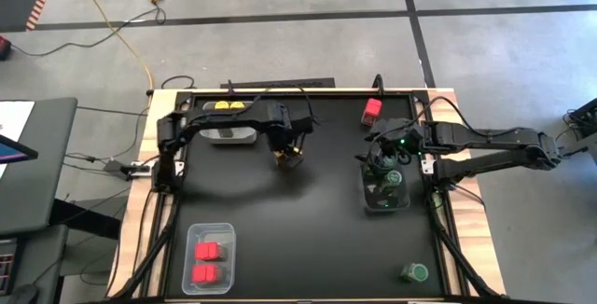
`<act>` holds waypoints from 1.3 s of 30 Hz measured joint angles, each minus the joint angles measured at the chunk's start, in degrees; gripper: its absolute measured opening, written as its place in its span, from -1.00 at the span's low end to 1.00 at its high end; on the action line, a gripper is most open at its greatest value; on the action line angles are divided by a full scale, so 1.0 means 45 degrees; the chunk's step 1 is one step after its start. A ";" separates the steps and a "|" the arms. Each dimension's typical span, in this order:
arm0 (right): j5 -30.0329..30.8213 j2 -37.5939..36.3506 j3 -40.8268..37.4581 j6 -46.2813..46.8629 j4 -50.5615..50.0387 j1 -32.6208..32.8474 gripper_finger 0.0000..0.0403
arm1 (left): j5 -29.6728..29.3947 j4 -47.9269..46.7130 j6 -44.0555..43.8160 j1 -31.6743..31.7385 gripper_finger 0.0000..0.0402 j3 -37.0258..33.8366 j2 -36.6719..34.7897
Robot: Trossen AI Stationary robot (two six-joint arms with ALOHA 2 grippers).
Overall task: Sort spices by type
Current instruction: Put the yellow seasoning bottle into the gray bin
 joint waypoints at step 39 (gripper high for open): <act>0.0010 0.0009 0.0000 0.0340 0.0532 -0.0097 0.91 | 0.0602 -0.0505 0.9609 0.5651 0.12 -0.4488 -0.4920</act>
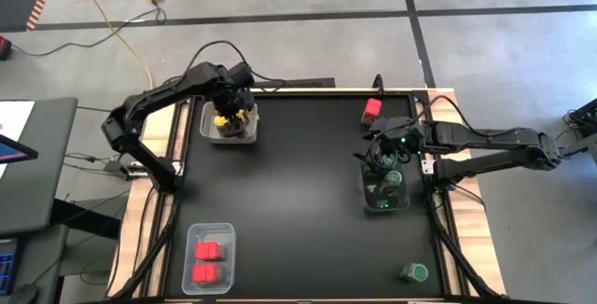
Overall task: Sort spices by type
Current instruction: Put the yellow seasoning bottle into the gray bin
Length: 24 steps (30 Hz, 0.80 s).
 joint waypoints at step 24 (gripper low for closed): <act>0.0005 0.0000 0.0000 0.0005 0.0221 -0.1015 0.91 | 0.0131 0.2815 0.0619 0.0905 0.12 -0.2025 0.0024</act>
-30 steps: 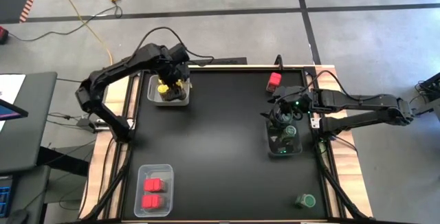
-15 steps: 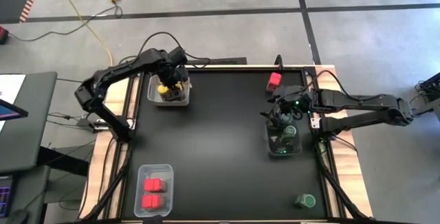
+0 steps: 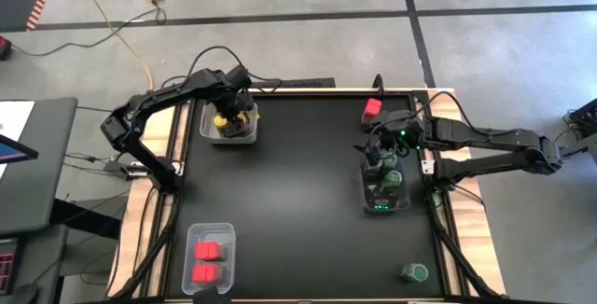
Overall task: Sort spices by type
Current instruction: Put the yellow seasoning bottle into the gray bin
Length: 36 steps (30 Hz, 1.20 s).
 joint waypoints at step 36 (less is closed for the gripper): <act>0.0001 0.0000 0.0000 -0.0005 -0.0005 0.0005 0.91 | -0.0038 0.0096 -0.0714 -0.0039 0.22 0.0000 0.0102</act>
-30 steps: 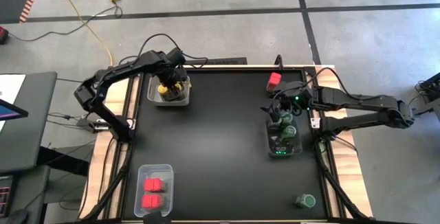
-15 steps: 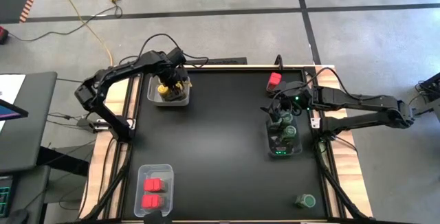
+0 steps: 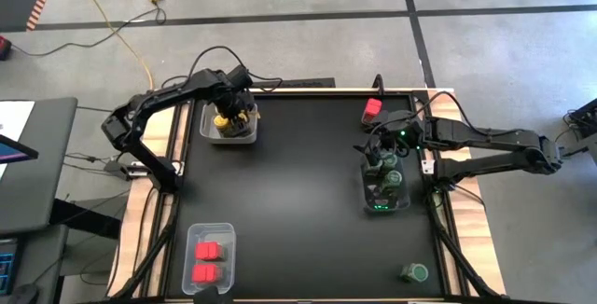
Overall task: Sort spices by type
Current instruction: Put the yellow seasoning bottle into the gray bin
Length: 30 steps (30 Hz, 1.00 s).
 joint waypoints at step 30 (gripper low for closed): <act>-0.0001 0.0000 0.0000 0.0005 0.0000 0.0024 0.91 | -0.0024 0.0053 -0.0045 0.0005 0.38 0.0010 0.0005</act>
